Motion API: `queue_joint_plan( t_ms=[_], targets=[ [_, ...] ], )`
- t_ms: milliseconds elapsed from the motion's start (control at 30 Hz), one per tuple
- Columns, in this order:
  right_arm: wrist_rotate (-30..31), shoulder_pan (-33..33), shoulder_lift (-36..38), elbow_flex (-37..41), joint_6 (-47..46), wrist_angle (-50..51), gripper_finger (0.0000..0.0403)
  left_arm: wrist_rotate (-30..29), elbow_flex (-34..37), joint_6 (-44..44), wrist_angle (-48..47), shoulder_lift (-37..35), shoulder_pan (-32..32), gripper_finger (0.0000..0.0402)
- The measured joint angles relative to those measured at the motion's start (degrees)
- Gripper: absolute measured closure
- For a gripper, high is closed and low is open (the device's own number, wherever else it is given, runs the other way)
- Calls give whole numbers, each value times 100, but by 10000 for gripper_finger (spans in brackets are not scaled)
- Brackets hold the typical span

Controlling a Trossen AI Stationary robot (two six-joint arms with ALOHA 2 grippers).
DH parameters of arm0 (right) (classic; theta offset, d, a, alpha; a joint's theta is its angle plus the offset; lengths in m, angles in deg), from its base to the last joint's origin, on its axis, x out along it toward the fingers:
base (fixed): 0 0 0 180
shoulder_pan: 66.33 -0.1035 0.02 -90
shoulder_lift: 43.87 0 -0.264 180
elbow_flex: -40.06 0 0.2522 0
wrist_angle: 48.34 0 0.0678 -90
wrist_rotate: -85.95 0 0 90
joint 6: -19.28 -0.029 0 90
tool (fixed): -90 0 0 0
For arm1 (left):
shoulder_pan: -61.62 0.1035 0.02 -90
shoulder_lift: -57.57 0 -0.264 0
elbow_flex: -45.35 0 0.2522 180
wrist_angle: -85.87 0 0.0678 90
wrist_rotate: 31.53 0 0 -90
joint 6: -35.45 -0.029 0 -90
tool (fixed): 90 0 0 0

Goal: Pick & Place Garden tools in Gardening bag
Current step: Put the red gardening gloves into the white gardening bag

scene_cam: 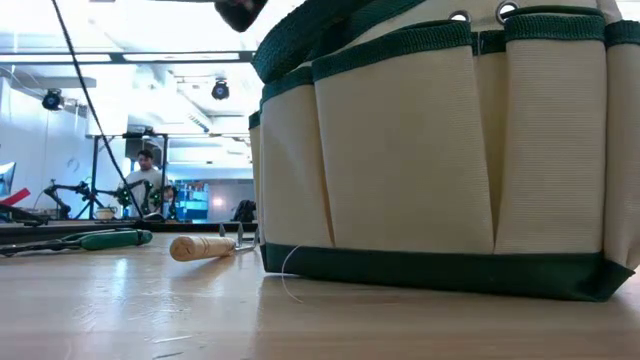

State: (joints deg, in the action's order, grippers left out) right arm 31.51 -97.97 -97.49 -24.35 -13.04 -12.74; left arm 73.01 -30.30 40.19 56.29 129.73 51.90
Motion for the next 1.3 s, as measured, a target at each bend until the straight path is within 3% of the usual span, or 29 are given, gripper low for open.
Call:
queue_joint_plan(
  t_ms=[367,733,933,1167,1300],
  targets=[
    [-1,0,254,149,404,-163,328,-7,-2297,-1369,-1770,1891,-111,335],
    [-257,0,244,149,403,-158,316,30,-4636,-2102,-3539,3527,-111,335],
    [-257,0,244,149,402,-152,315,-1,-5065,-2111,-3663,4057,-147,335],
    [-324,-4,244,149,385,-150,328,-1077,-5091,-1919,-3437,4279,-241,335],
    [-439,-7,244,149,395,-150,332,-1211,-5046,-1925,-3156,4375,-341,335]
  ],
)
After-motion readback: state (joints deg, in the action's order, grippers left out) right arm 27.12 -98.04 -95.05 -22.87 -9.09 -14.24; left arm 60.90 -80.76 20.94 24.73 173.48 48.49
